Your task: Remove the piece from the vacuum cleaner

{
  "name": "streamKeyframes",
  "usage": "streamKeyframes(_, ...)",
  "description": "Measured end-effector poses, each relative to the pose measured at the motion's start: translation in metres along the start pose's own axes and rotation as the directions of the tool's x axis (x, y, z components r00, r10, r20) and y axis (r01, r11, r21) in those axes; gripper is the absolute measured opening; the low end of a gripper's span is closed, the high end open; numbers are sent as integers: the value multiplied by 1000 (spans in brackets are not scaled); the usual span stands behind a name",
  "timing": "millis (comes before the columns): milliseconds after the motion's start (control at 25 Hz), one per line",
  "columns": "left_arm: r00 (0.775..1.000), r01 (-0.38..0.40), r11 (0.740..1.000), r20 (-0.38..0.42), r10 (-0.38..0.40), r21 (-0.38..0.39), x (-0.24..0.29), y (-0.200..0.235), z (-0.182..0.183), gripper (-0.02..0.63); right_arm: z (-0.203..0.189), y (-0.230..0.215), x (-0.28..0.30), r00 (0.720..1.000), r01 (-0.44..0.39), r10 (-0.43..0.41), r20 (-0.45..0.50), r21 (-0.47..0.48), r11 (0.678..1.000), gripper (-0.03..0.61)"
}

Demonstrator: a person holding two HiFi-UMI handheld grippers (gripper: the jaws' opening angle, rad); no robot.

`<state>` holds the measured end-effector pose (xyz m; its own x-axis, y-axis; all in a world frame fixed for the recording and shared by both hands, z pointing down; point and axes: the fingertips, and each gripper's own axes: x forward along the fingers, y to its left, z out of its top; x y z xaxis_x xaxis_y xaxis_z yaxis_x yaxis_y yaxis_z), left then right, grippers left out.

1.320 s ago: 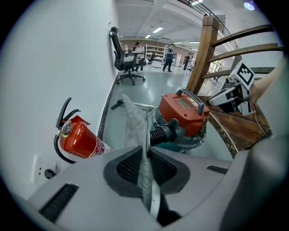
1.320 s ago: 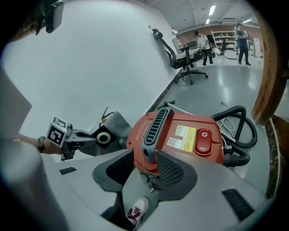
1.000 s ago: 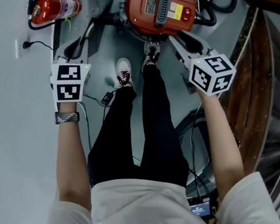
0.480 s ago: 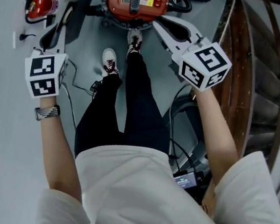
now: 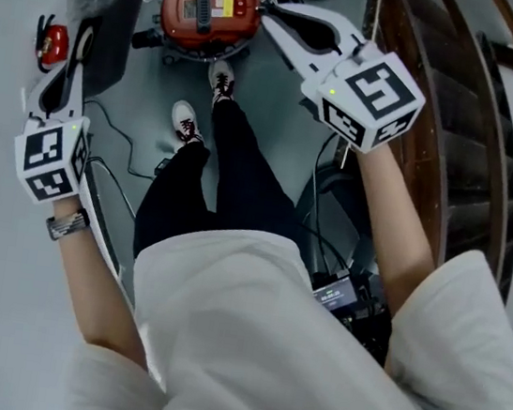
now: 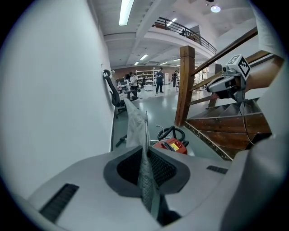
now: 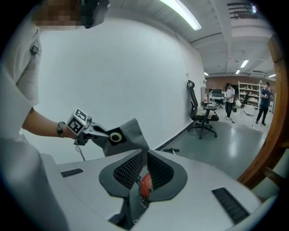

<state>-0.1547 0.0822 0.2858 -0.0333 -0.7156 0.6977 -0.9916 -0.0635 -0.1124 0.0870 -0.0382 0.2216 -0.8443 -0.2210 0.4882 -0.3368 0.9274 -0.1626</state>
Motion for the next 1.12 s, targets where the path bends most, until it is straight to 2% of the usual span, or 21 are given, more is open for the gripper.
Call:
streamKeyframes(200,997,52,997,55,-55,50,-23,-10,38,32,44,6,-24,997,69,-66,49,-58,996,52)
streamKeyframes(400,990,88,991,100,-98,98,-52,-21,74,31,90,18,-48,988,105,-94,126,-81,991,52)
streamKeyframes(640,976,102,989,181,-120,103,-88,-35,128,31,143,23,-89,966,159,-134,222,-102,982,52)
streamKeyframes(880,959,127,984,236,-155,128,-123,-48,154,32,170,41,-129,947,212,-175,269,-117,970,52)
streamKeyframes(1120,929,120,977,328,-173,174,-158,-39,201,32,219,58,-151,920,264,-198,339,-160,951,51)
